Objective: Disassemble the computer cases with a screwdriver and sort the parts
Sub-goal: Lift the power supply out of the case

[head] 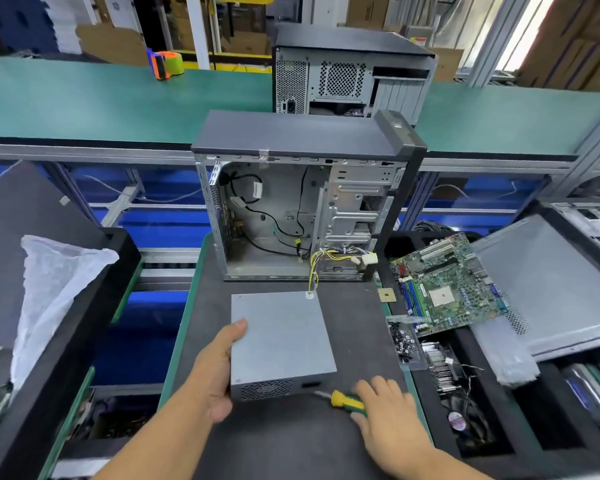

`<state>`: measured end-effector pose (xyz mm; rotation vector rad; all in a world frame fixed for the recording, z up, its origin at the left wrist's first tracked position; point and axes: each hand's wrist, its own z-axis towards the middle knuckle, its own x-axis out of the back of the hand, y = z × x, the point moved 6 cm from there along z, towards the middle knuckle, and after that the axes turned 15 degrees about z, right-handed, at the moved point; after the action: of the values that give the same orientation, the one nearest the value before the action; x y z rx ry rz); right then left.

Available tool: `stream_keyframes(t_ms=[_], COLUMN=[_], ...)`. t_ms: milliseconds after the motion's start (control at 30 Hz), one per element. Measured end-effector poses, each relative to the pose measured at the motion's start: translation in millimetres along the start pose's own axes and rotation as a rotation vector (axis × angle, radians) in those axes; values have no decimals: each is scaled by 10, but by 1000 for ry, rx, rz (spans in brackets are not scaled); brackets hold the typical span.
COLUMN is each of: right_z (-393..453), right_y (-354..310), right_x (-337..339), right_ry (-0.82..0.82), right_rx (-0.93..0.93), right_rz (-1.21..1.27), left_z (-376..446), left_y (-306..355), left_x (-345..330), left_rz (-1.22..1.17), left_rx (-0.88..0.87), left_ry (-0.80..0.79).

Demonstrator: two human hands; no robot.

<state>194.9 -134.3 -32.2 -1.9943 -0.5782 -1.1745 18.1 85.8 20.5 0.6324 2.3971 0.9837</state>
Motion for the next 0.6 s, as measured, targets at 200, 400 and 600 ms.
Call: stream_keyframes(t_ms=[200,400,600], right_z=[-90,63,466], right_y=[386,277,-304], right_x=[201,421,766], right_ry=[320,393,220], right_rx=[-242,-413,-226], right_rz=[604,1193,1384], left_z=[-32,-68,-53], left_y=[-199,-339,-212], left_x=[71,133,140], left_rz=[20,26,56], left_rx=[41,83,59], left_ry=[-10,-34,-23])
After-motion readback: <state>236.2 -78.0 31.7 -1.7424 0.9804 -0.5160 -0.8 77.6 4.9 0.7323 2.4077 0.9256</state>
